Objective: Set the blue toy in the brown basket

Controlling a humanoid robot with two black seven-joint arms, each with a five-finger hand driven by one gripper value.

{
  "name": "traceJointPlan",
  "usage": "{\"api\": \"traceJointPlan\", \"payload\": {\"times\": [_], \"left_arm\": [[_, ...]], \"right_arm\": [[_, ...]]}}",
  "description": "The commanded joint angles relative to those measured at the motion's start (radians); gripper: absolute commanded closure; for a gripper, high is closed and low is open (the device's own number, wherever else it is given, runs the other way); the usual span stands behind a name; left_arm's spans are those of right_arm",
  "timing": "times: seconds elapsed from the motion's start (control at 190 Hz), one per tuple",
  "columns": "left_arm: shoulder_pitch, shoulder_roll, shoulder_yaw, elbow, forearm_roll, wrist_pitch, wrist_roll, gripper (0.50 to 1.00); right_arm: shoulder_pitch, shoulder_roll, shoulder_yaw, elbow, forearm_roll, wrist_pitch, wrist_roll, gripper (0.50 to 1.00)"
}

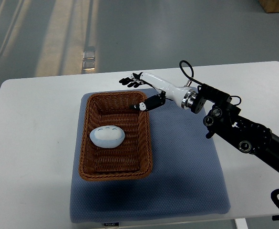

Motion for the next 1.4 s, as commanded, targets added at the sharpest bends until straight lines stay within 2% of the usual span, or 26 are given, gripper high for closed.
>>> {"api": "traceJointPlan", "payload": {"times": [0.0,0.079,0.216,0.316,0.38,0.944,1.397], "left_arm": [[0.0,0.0,0.0,0.0,0.0,0.0,0.0,0.5],[0.0,0.0,0.0,0.0,0.0,0.0,0.0,0.5],[0.0,0.0,0.0,0.0,0.0,0.0,0.0,0.5],[0.0,0.0,0.0,0.0,0.0,0.0,0.0,0.5],[0.0,0.0,0.001,0.0,0.0,0.0,0.0,0.5],[0.0,0.0,0.0,0.0,0.0,0.0,0.0,0.5],[0.0,0.0,0.0,0.0,0.0,0.0,0.0,0.5]], "right_arm": [[-0.032,-0.006,0.084,-0.045,0.115,-0.031,-0.02,0.703],[-0.046,-0.008,0.122,-0.08,0.207,-0.054,-0.034,0.699],[-0.069,-0.041,0.142,-0.109,0.4,-0.113,-0.035,0.642],[-0.092,-0.069,0.142,-0.112,0.519,-0.139,-0.035,0.634],[-0.104,-0.08,0.142,-0.117,0.571,-0.15,-0.035,0.599],[-0.141,-0.127,0.148,-0.132,0.815,-0.159,-0.027,0.589],[-0.143,-0.126,0.145,-0.132,0.829,-0.159,-0.026,0.589]]}}
